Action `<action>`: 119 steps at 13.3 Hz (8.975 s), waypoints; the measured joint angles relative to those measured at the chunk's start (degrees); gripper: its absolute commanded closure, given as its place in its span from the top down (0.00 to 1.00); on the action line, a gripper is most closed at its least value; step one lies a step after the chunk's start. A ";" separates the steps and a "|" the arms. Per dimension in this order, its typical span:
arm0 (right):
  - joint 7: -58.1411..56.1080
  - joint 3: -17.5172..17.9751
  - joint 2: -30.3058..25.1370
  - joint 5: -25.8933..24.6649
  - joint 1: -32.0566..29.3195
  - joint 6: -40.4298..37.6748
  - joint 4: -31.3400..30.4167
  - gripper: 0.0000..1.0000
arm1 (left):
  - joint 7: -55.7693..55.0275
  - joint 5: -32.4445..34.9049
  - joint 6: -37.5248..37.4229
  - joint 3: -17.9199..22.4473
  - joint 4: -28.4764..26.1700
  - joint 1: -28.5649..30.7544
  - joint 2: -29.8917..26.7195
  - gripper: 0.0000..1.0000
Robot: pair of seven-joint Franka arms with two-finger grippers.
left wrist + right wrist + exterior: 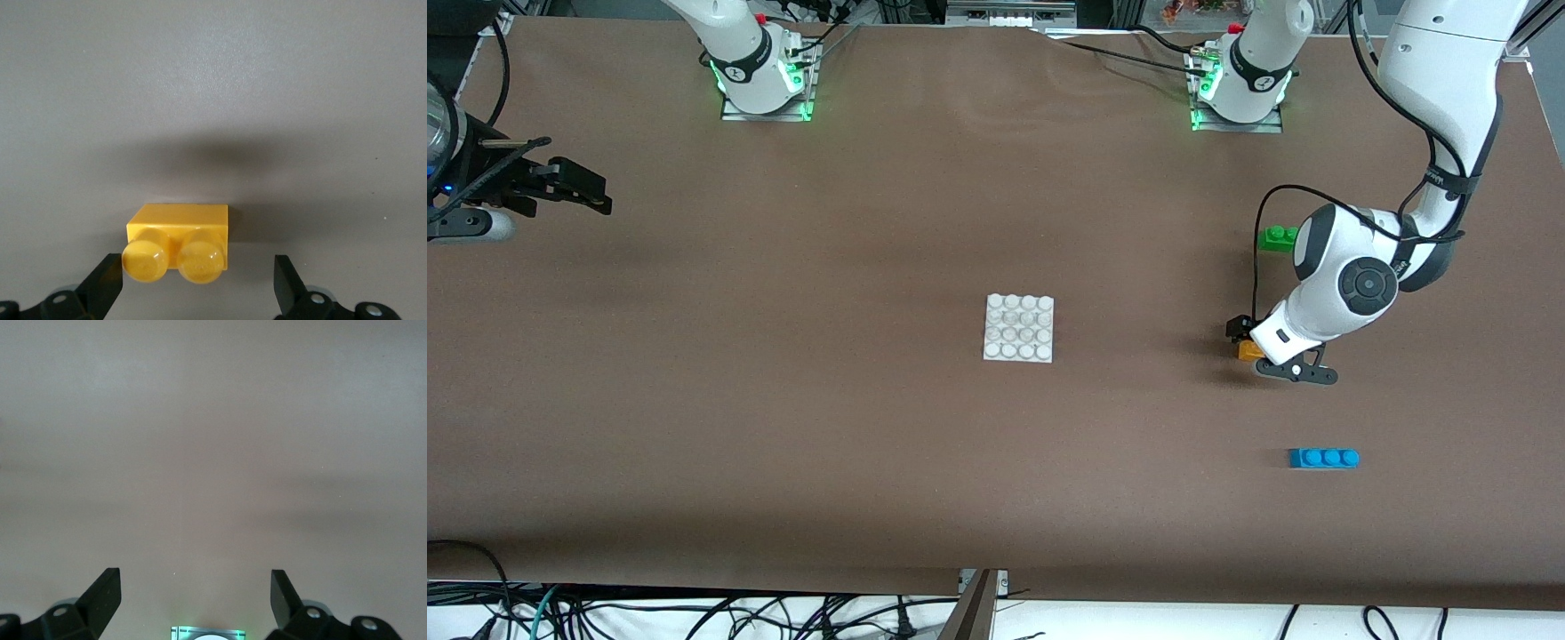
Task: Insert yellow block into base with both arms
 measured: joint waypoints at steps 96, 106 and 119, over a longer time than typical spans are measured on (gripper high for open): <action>0.61 0.24 0.07 -0.04 0.07 -0.44 4.36 0.99 | -6.97 -11.37 -41.86 0.21 15.61 -1.07 -27.96 1.00; 0.70 0.28 0.74 -0.04 0.18 -0.81 4.36 0.99 | -6.86 -10.80 -42.96 5.65 13.67 -4.59 -30.28 1.00; 0.71 0.27 0.80 -0.04 0.17 -0.90 4.36 0.99 | -3.93 -10.79 -46.29 6.13 14.54 -5.55 -30.29 1.00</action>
